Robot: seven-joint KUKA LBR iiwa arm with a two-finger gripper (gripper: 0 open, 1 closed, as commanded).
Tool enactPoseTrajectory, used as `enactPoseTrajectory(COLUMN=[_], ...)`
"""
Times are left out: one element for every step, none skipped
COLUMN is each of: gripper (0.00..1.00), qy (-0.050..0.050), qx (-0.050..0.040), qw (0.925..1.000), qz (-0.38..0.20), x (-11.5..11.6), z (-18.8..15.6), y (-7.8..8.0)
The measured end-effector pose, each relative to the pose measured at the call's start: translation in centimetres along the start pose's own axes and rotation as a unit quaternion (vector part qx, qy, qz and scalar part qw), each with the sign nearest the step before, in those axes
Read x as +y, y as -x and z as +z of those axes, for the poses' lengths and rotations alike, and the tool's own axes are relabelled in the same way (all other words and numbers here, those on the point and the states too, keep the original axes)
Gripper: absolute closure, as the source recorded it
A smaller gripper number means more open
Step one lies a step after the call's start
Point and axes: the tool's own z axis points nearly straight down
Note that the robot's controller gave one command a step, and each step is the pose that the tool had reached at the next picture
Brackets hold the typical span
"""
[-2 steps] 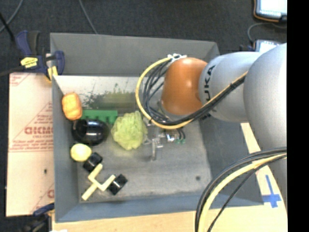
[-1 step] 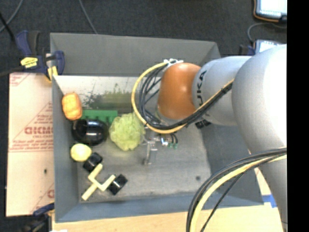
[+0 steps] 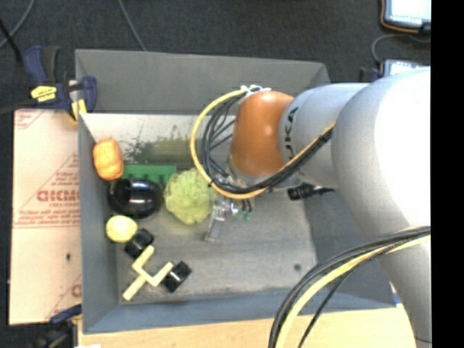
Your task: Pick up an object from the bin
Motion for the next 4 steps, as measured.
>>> enactPoseTrajectory(gripper=[0.00, 0.00, 1.00, 1.00], qy=[-0.001, 0.000, -0.001, -0.002], qx=[0.0010, -0.0011, -0.0003, -0.0004], qw=[0.9982, 0.9852, 0.9942, 0.9941], qz=[-0.060, -0.172, -0.108, -0.108], x=[2.2, 3.2, 3.9, 3.9], z=[0.1, 0.0, 0.1, 0.1], y=[1.2, 2.1, 0.3, 0.3])
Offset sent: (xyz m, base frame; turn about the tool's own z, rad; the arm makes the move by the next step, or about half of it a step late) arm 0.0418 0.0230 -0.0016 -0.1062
